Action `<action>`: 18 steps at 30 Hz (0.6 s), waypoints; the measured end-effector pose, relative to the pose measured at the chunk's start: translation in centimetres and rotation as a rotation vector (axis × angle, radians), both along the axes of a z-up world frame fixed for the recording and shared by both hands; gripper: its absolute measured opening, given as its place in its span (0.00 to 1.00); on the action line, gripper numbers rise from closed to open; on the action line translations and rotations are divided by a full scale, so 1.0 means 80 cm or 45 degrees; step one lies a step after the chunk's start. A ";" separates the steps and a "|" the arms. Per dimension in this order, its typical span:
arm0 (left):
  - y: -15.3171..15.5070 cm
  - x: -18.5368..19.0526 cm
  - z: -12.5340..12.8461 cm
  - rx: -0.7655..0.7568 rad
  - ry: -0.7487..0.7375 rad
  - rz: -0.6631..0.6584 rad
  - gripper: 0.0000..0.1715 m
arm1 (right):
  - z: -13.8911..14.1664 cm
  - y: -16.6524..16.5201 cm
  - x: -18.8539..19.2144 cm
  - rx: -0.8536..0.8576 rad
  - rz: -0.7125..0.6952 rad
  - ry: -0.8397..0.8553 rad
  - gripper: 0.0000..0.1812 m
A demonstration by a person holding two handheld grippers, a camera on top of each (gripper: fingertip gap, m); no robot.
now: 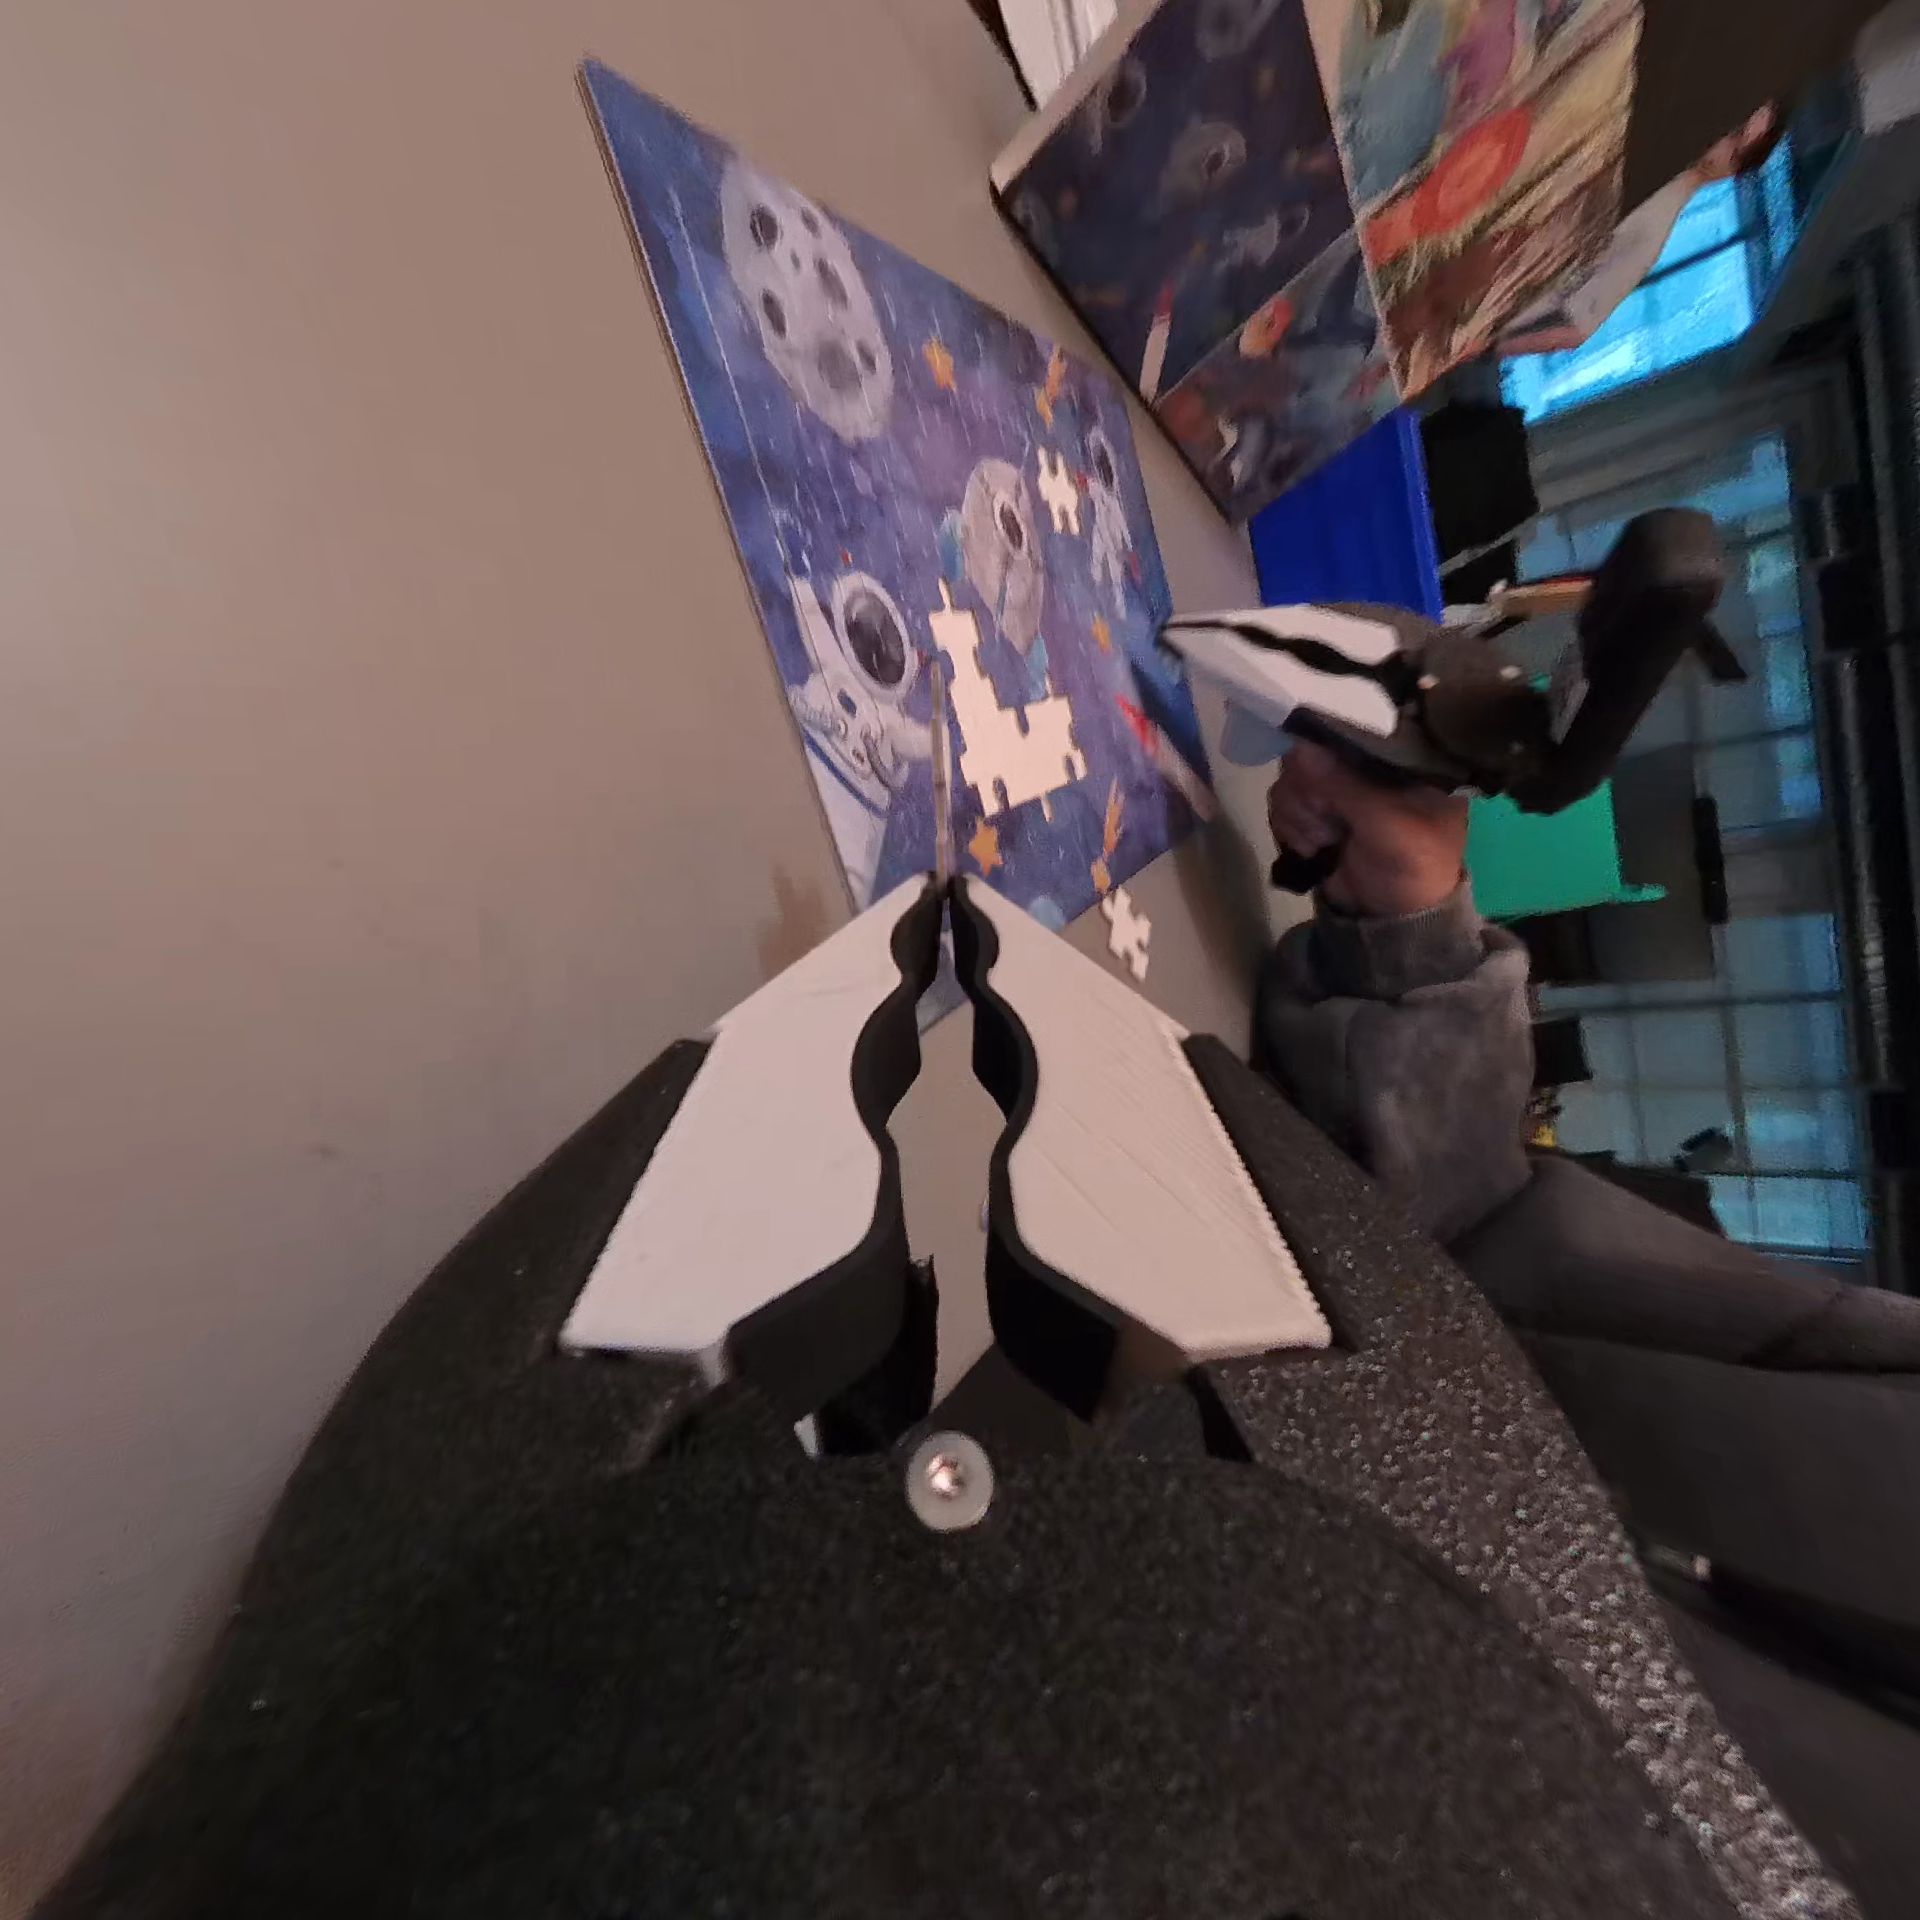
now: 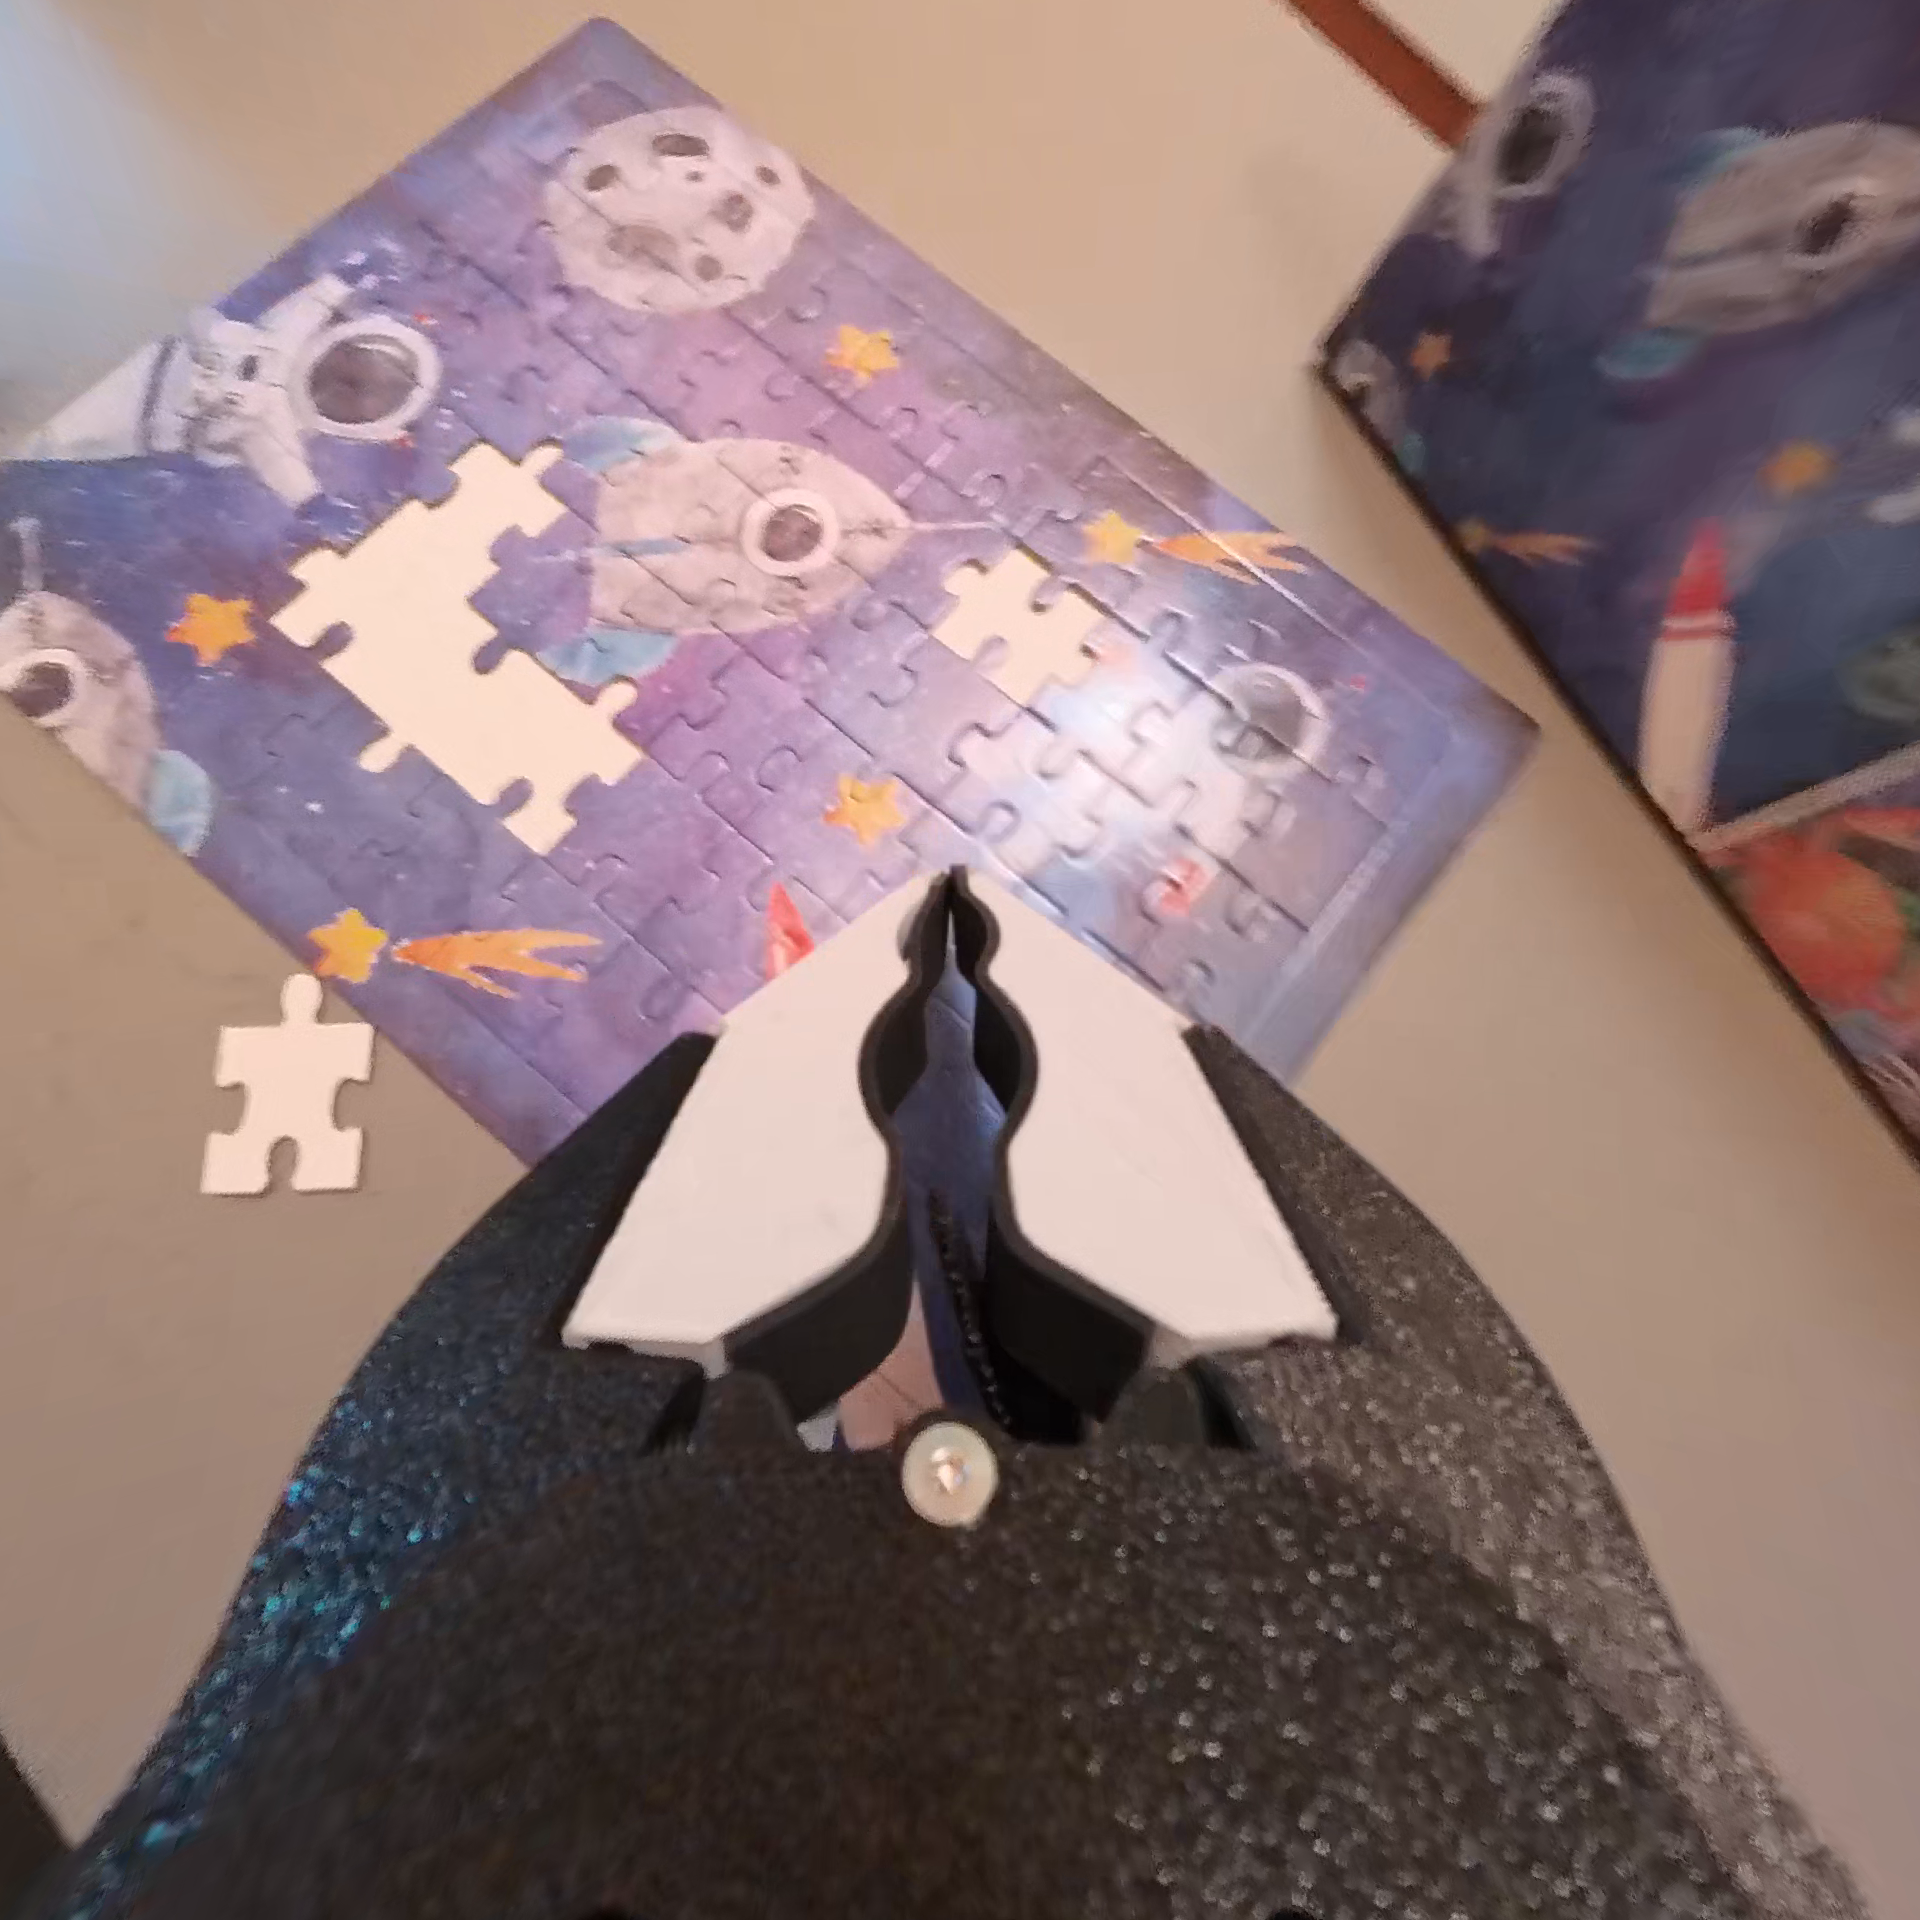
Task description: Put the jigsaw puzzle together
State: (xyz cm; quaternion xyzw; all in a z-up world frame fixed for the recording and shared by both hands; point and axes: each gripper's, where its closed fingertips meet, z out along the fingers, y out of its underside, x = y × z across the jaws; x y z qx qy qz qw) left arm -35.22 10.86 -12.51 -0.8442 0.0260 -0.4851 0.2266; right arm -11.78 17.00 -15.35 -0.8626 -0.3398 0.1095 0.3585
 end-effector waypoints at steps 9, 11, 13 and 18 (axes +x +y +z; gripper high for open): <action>-0.020 0.010 -0.043 0.034 0.346 -0.063 0.01 | -0.021 -0.041 0.110 -0.003 -0.312 -0.159 0.00; -0.012 0.014 -0.046 0.044 0.368 -0.049 0.01 | -0.020 -0.048 0.108 0.013 -0.320 -0.202 0.00; -0.007 0.014 -0.045 0.051 0.391 -0.049 0.01 | -0.020 -0.055 0.108 0.036 -0.310 -0.265 0.00; 0.004 0.012 -0.036 0.081 0.379 -0.033 0.01 | -0.018 -0.061 0.109 0.030 -0.322 -0.244 0.00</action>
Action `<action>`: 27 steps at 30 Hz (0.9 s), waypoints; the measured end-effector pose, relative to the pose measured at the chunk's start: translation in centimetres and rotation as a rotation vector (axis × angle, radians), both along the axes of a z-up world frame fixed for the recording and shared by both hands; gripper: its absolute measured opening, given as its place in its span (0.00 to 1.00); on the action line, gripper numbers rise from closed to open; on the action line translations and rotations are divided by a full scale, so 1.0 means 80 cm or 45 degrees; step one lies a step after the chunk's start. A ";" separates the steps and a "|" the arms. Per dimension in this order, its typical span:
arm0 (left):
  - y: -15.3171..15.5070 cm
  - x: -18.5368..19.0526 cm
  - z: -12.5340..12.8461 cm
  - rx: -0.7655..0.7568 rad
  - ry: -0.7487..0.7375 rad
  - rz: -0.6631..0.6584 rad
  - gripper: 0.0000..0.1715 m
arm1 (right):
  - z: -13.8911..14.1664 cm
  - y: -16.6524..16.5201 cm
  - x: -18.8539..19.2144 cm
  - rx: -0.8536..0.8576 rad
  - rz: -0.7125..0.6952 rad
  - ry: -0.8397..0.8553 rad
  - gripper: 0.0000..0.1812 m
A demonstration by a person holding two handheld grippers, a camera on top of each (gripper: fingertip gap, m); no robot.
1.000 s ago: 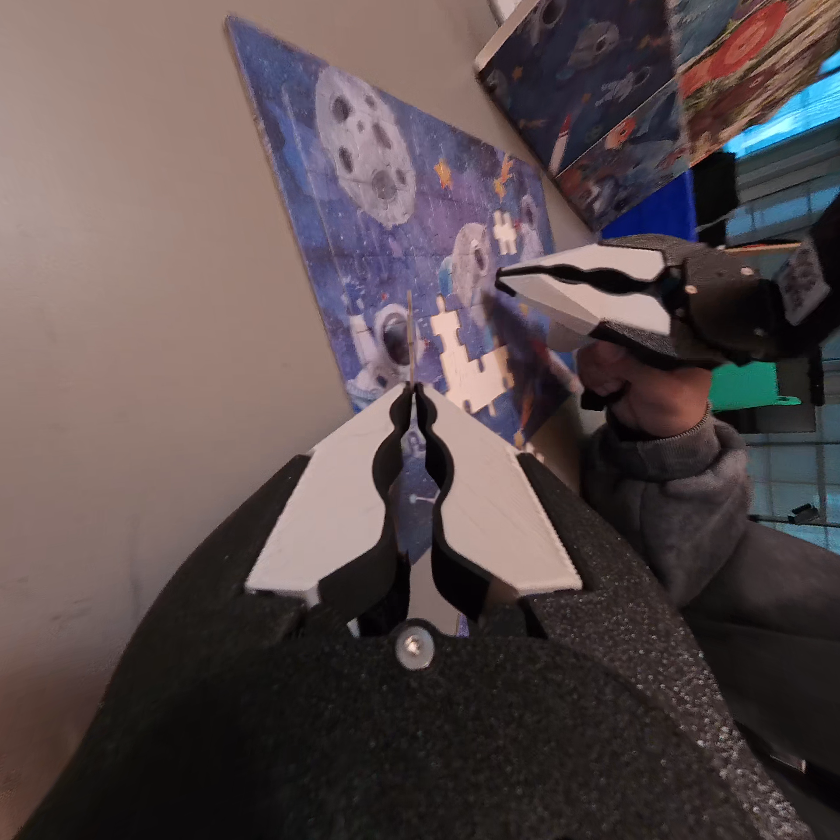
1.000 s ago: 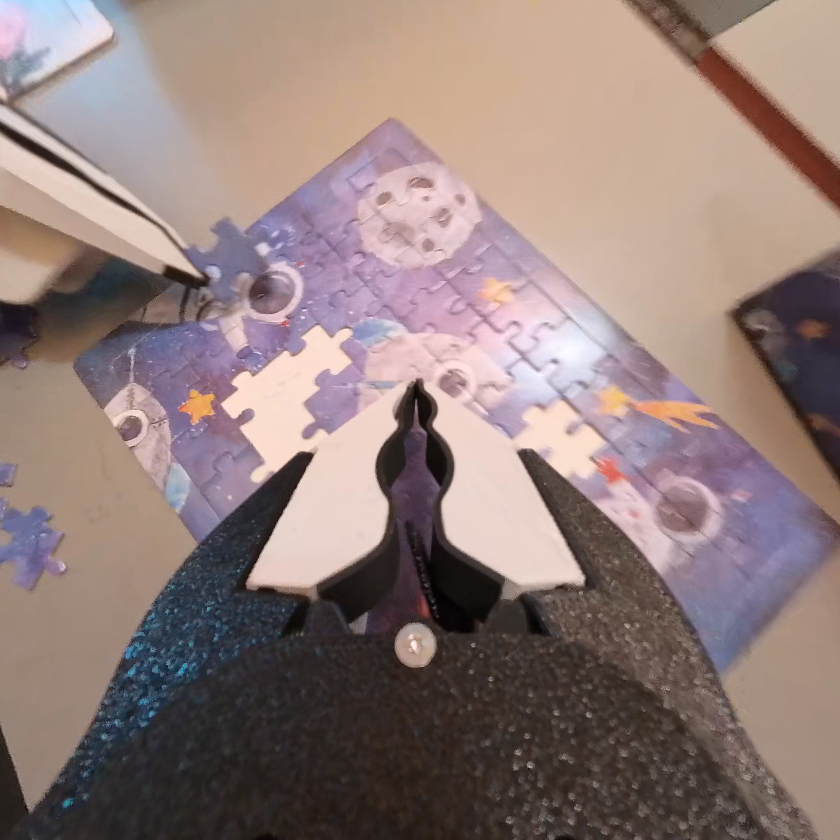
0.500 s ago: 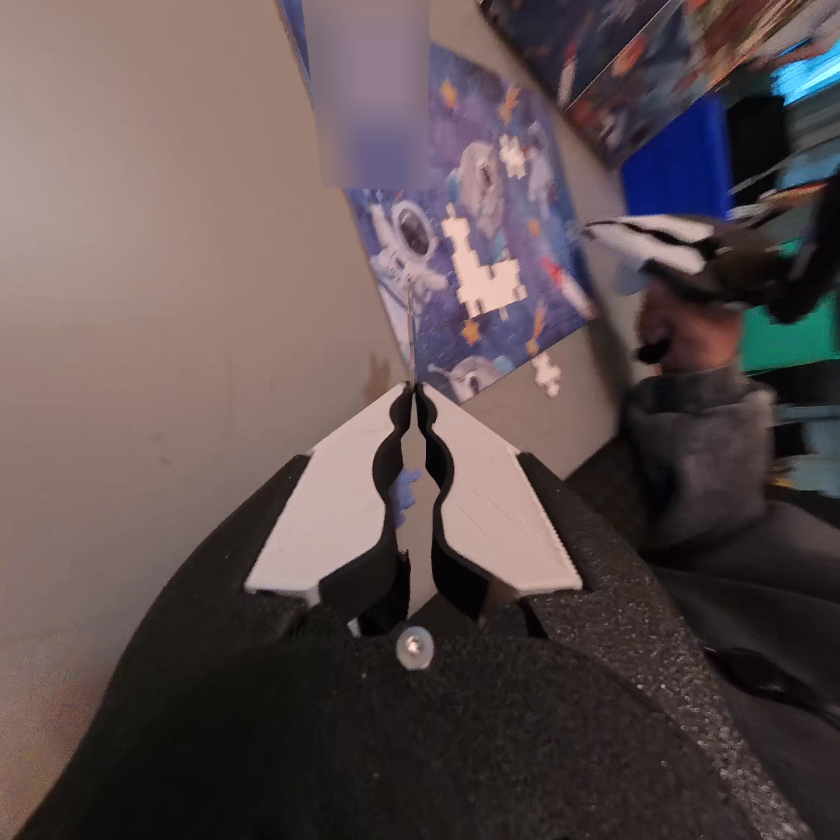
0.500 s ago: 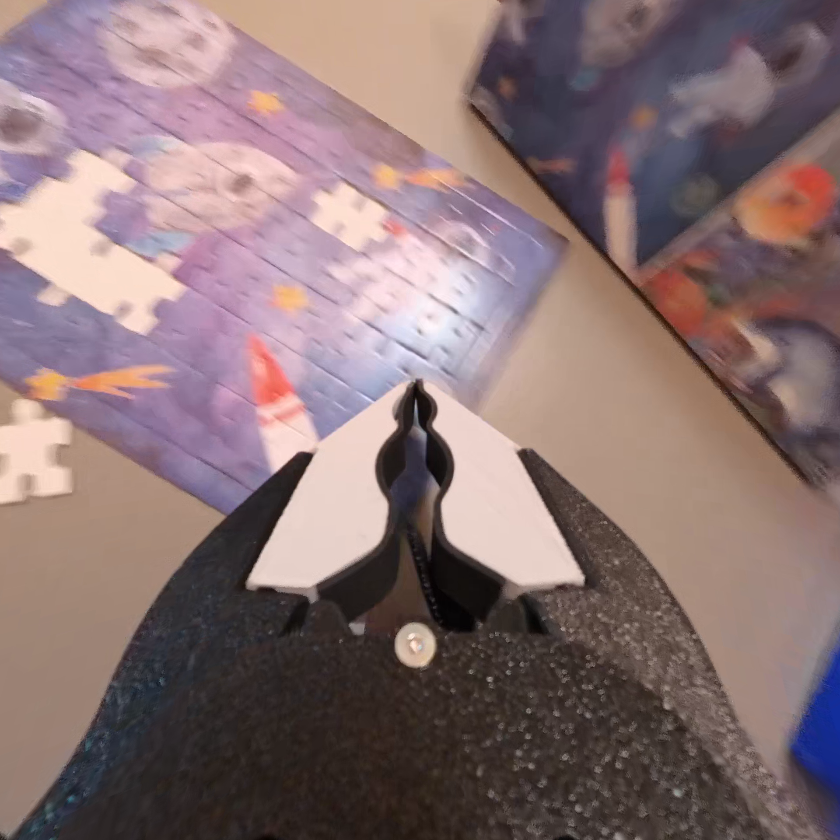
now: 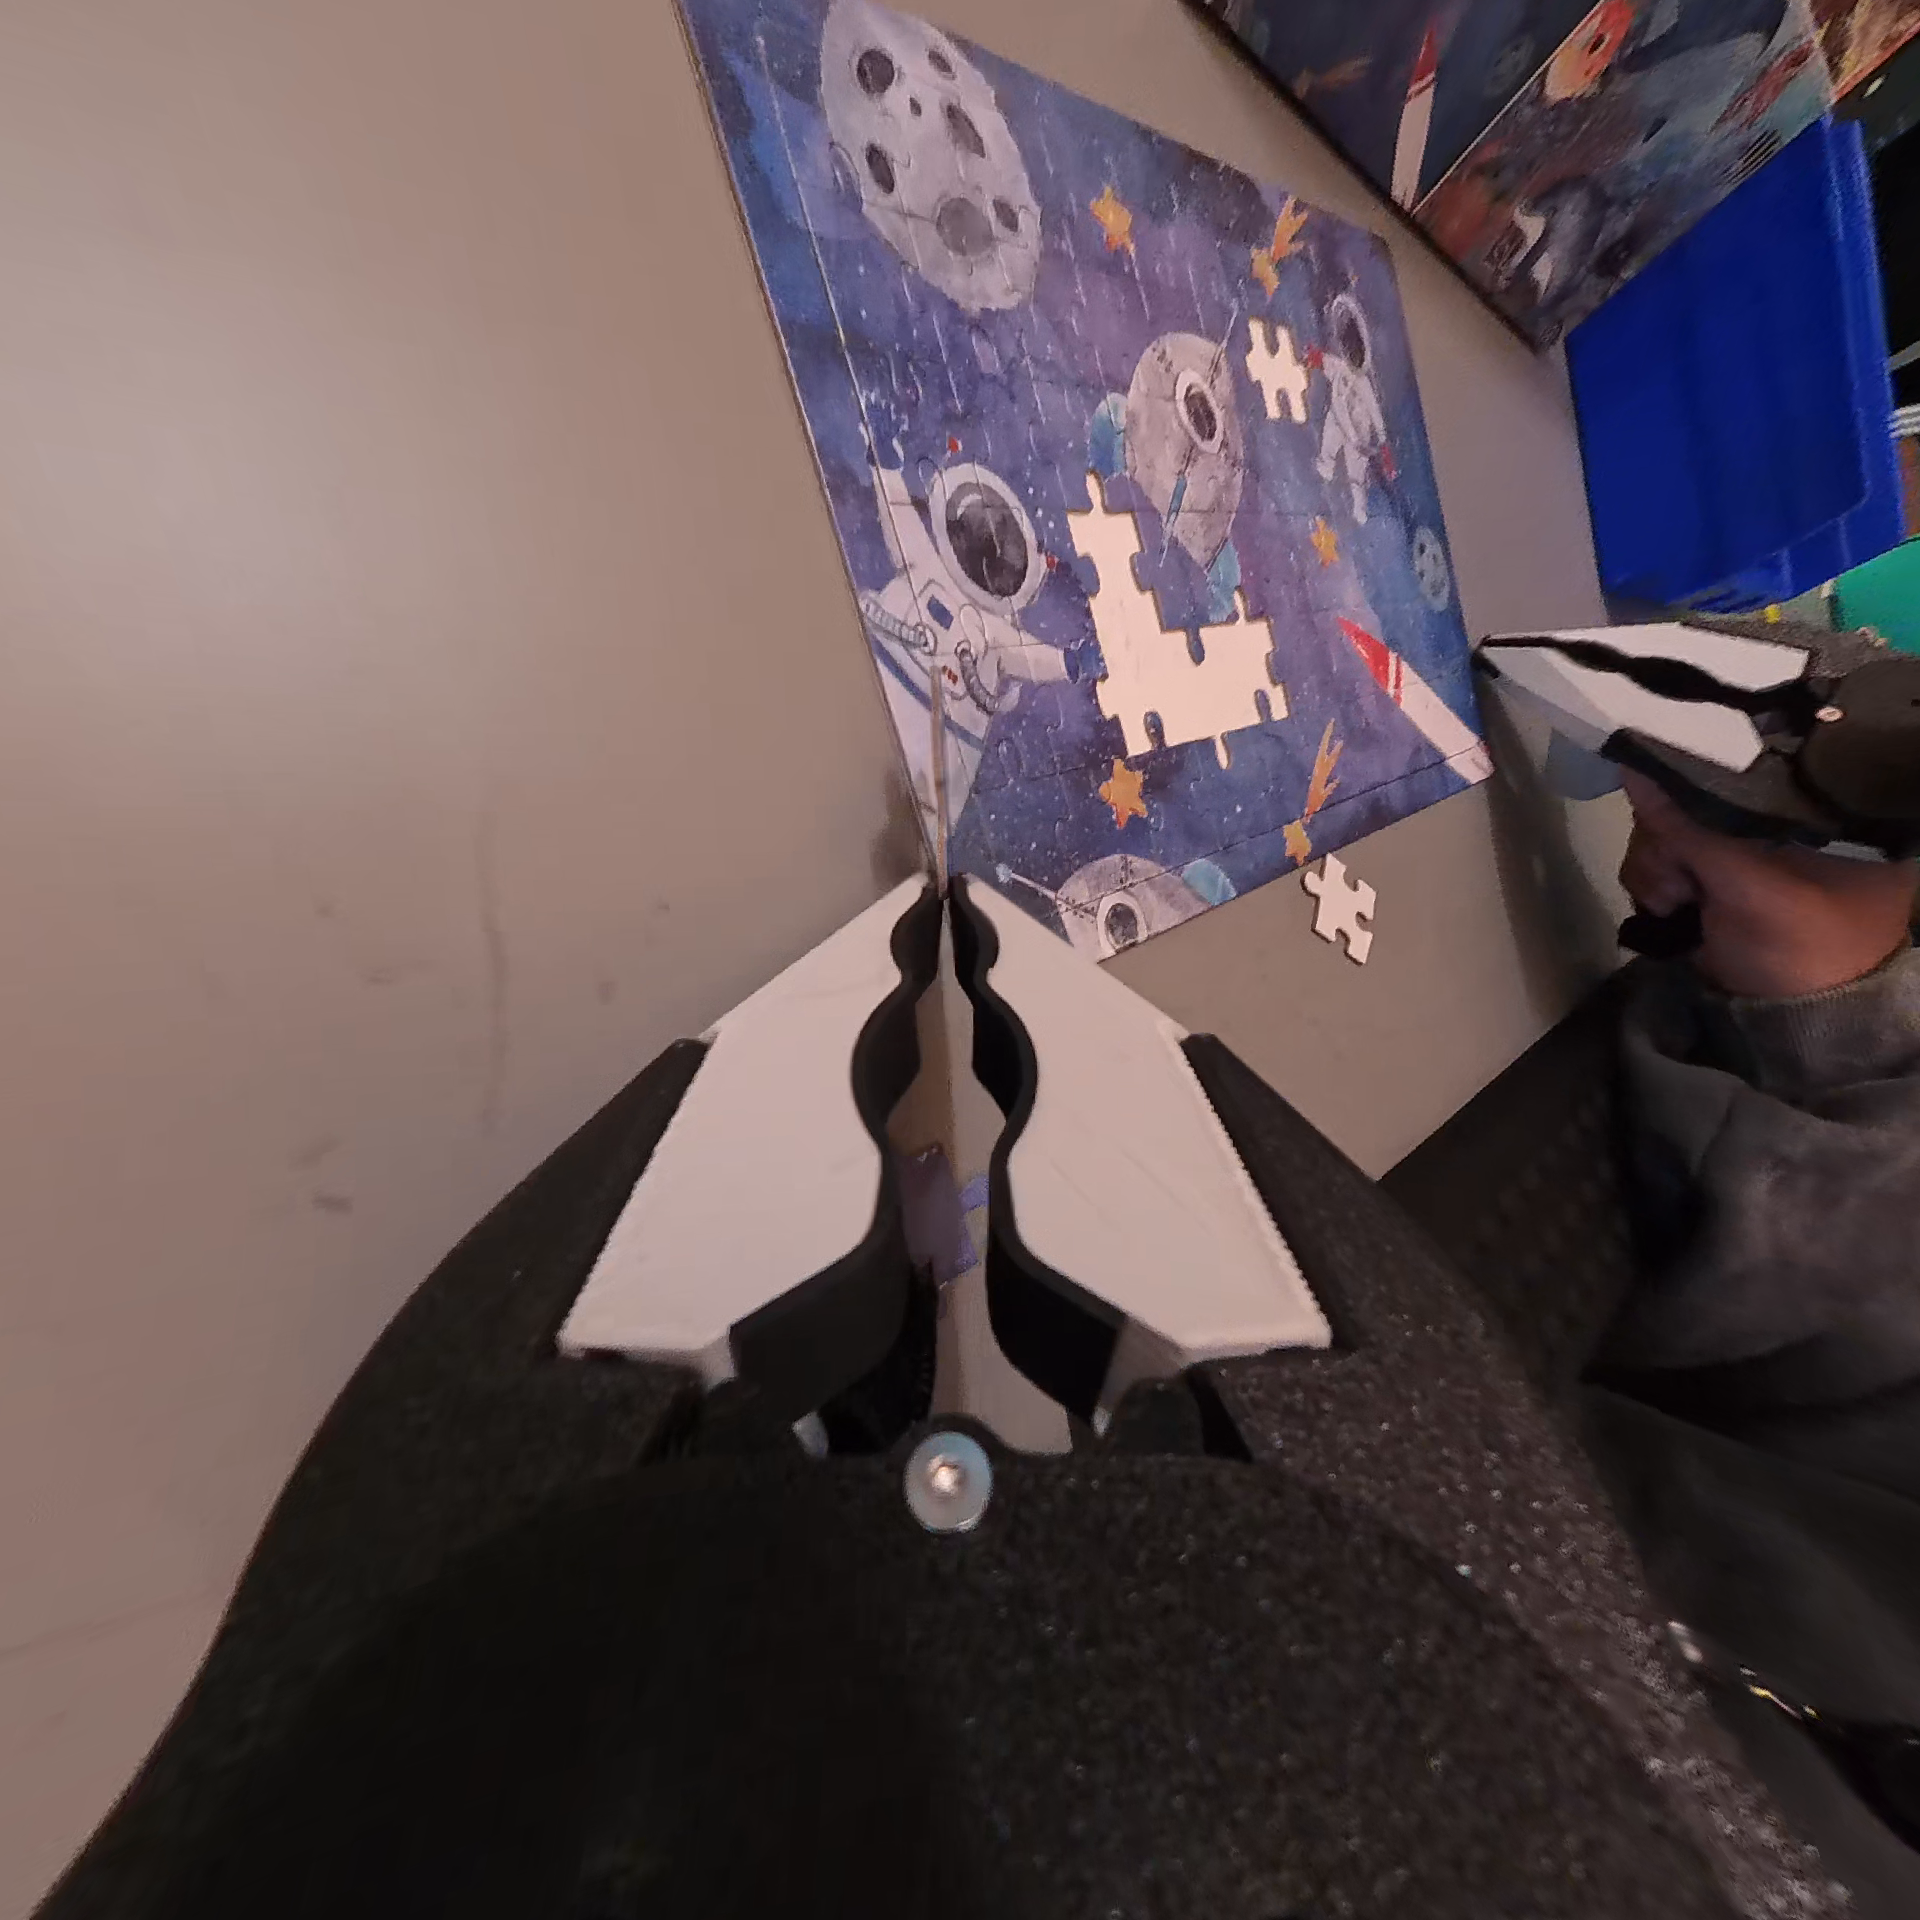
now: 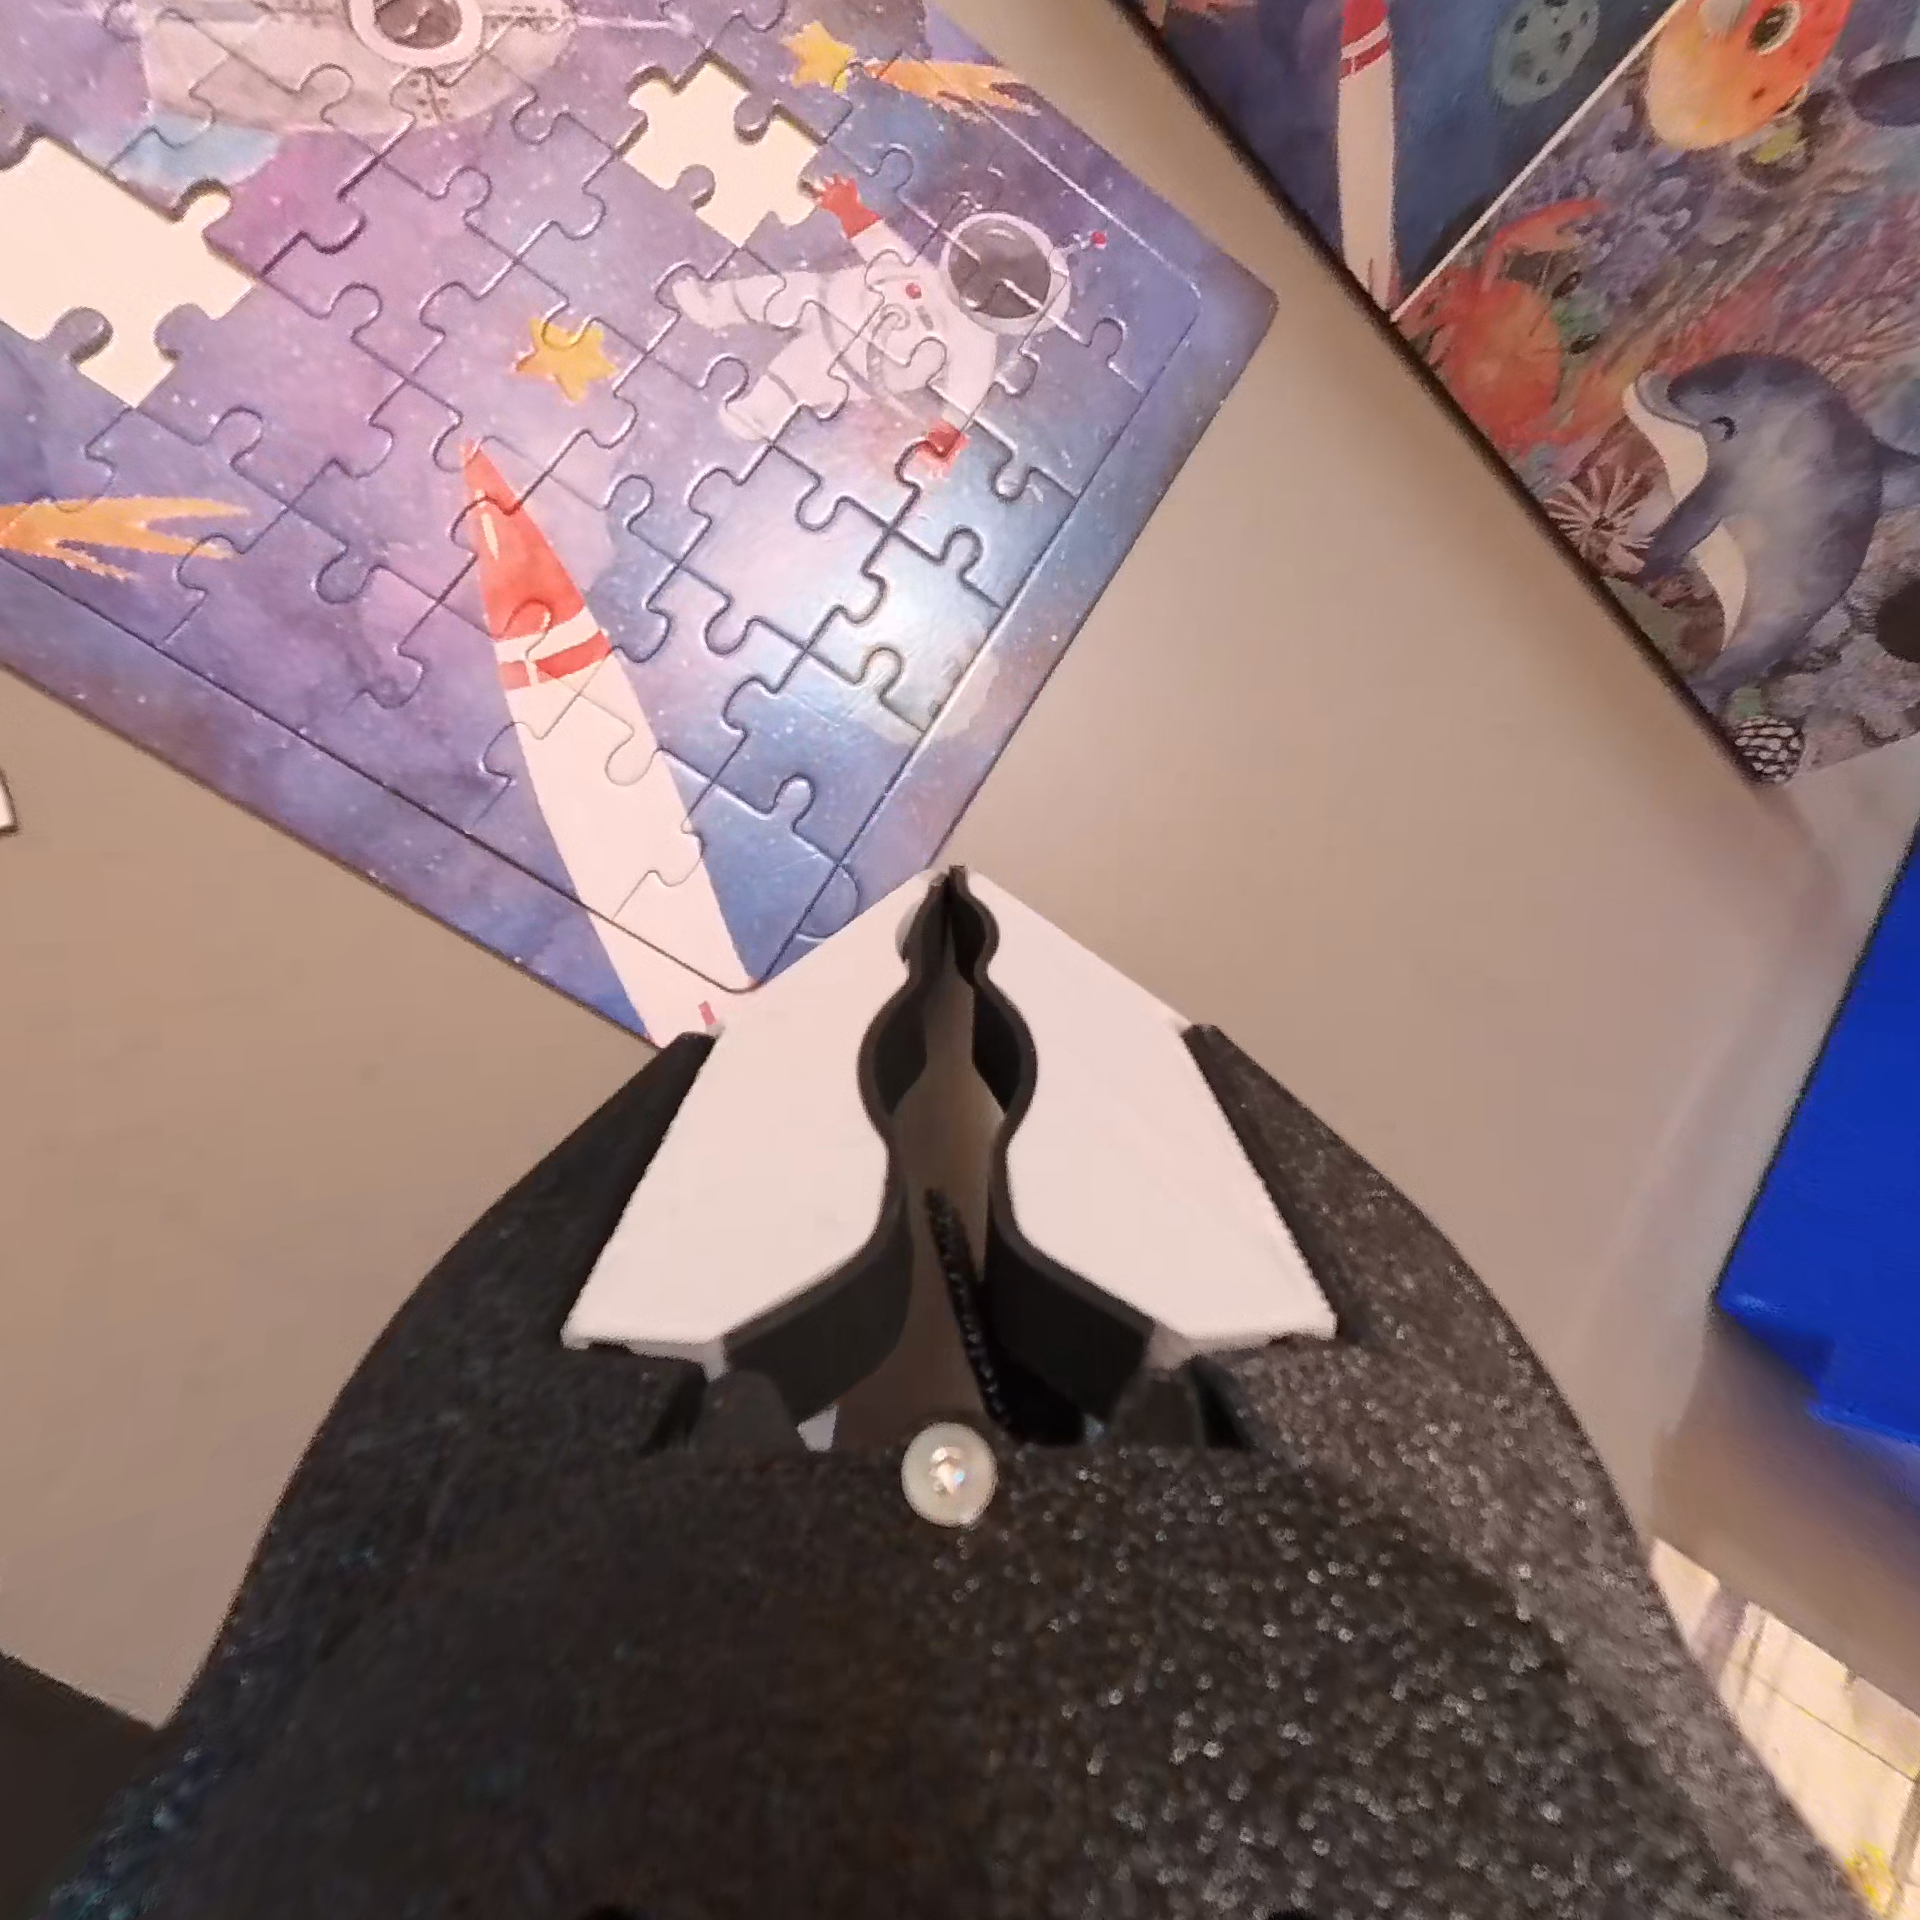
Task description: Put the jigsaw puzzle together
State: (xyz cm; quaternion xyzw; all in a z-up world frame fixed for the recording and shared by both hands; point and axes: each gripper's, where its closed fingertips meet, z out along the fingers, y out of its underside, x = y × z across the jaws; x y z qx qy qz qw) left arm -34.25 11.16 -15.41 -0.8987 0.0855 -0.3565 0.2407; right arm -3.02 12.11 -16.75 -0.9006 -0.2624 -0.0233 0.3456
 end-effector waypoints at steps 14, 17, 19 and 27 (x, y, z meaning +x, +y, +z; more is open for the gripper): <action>0.003 -0.064 -0.006 -0.226 -0.332 0.001 0.01 | -0.001 -0.087 -0.189 -0.188 0.657 0.318 0.21; -0.002 -0.058 -0.005 -0.217 -0.343 -0.022 0.01 | -0.003 -0.083 -0.186 -0.181 0.639 0.296 0.20; -0.004 -0.060 -0.006 -0.211 -0.329 -0.027 0.01 | -0.004 -0.081 -0.184 -0.159 0.635 0.271 0.19; -0.005 -0.068 -0.011 -0.199 -0.273 -0.021 0.01 | -0.004 -0.084 -0.185 -0.137 0.663 0.282 0.15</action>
